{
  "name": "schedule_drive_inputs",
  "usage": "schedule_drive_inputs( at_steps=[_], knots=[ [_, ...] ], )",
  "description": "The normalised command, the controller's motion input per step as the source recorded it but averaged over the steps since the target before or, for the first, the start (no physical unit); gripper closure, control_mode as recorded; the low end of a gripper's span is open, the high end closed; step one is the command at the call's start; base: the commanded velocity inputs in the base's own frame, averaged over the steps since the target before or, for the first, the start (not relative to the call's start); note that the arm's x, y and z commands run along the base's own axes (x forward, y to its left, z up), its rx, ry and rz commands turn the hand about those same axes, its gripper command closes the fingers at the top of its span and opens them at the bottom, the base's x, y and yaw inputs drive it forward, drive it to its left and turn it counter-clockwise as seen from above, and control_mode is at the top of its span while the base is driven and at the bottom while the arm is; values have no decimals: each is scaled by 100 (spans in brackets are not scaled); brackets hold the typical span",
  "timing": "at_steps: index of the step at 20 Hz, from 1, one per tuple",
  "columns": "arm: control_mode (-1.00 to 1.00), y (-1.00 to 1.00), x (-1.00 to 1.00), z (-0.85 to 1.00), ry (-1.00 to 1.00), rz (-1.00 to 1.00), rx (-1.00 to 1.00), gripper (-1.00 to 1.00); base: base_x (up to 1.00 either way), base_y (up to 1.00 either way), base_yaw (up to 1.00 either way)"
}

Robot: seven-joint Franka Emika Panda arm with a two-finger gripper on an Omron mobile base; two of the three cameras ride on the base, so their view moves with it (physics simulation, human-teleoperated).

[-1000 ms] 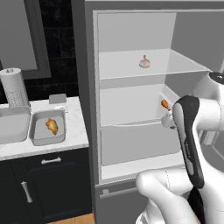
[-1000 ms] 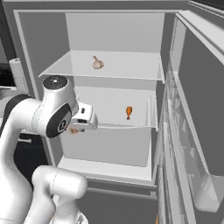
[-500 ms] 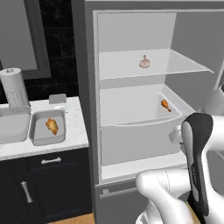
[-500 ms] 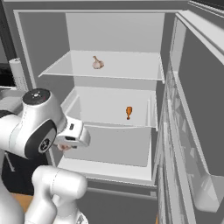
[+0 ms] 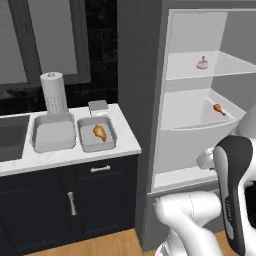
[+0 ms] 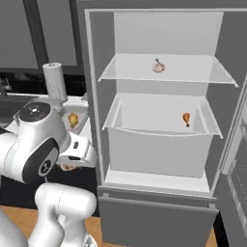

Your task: Place one garlic and one chicken drumstick in each tupperware on the nearby counter, to pack two identical lunches.

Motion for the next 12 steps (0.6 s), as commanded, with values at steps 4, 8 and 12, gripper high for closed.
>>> schedule_drive_inputs(
  at_steps=[4, 8, 12],
  knots=[
    [100, 0, 0, 0, 0, 0, 0, 100, 2, 100, -2],
    [100, 0, 0, 0, 0, 0, 0, 100, 30, 100, -3],
    [100, 0, 0, 0, 0, 0, 0, 100, 71, 77, 0]
  ],
)
